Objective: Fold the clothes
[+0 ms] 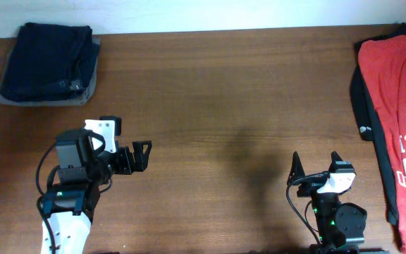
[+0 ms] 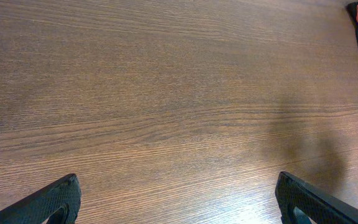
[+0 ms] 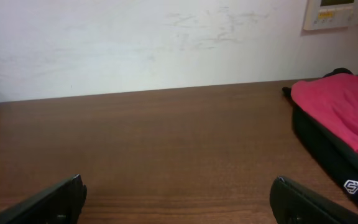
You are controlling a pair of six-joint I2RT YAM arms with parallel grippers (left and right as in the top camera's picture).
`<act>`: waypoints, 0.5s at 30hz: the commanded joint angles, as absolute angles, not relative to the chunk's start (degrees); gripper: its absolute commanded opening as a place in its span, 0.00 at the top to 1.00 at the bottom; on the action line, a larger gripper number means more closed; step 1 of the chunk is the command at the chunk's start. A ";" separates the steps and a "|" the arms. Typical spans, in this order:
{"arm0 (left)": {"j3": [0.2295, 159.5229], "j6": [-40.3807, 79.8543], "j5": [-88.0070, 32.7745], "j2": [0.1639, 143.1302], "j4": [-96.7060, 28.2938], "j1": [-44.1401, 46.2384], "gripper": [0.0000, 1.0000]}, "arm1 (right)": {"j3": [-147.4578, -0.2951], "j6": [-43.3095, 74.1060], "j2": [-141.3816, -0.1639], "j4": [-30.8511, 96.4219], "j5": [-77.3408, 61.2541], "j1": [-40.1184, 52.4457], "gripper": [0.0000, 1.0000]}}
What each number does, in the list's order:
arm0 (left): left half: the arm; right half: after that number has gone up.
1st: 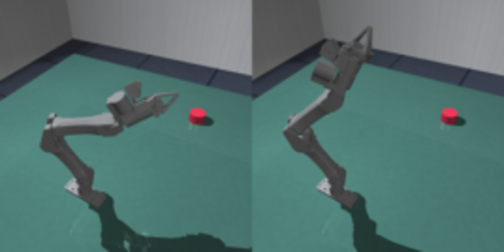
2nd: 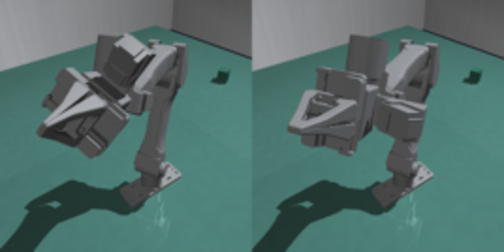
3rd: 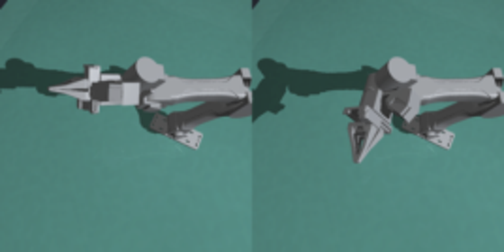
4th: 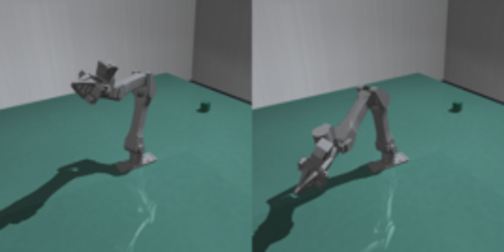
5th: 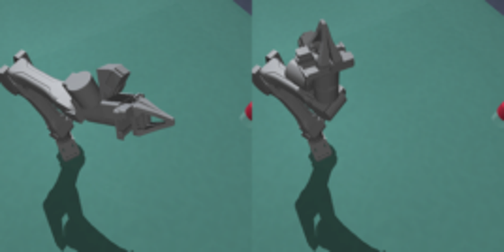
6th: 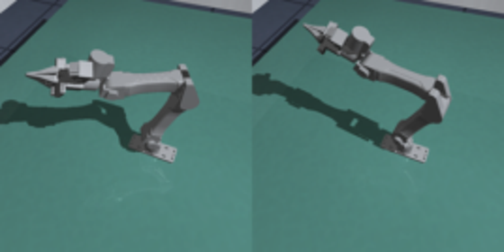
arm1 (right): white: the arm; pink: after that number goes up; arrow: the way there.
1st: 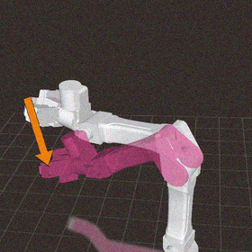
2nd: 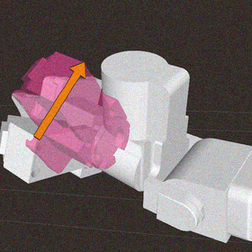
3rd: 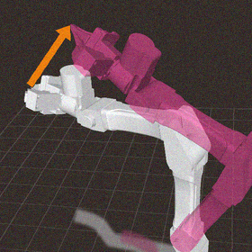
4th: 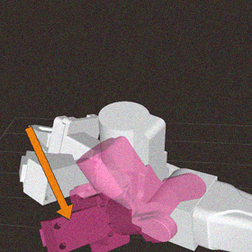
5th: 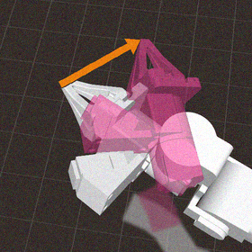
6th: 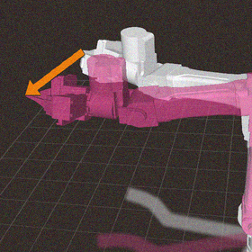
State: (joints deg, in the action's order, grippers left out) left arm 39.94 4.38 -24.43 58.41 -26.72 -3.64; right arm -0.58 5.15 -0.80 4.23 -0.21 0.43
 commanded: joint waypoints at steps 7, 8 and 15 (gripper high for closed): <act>39.68 4.89 -24.18 58.54 -26.59 -3.42 0.00 | -0.32 4.71 -0.25 4.58 0.10 0.60 0.01; 39.68 4.91 -24.21 58.54 -26.61 -3.42 0.00 | -0.32 4.69 -0.25 4.58 0.08 0.60 0.01; 39.44 4.91 -23.90 57.98 -29.32 -3.09 0.00 | -0.32 4.71 -0.25 4.58 0.10 0.60 0.01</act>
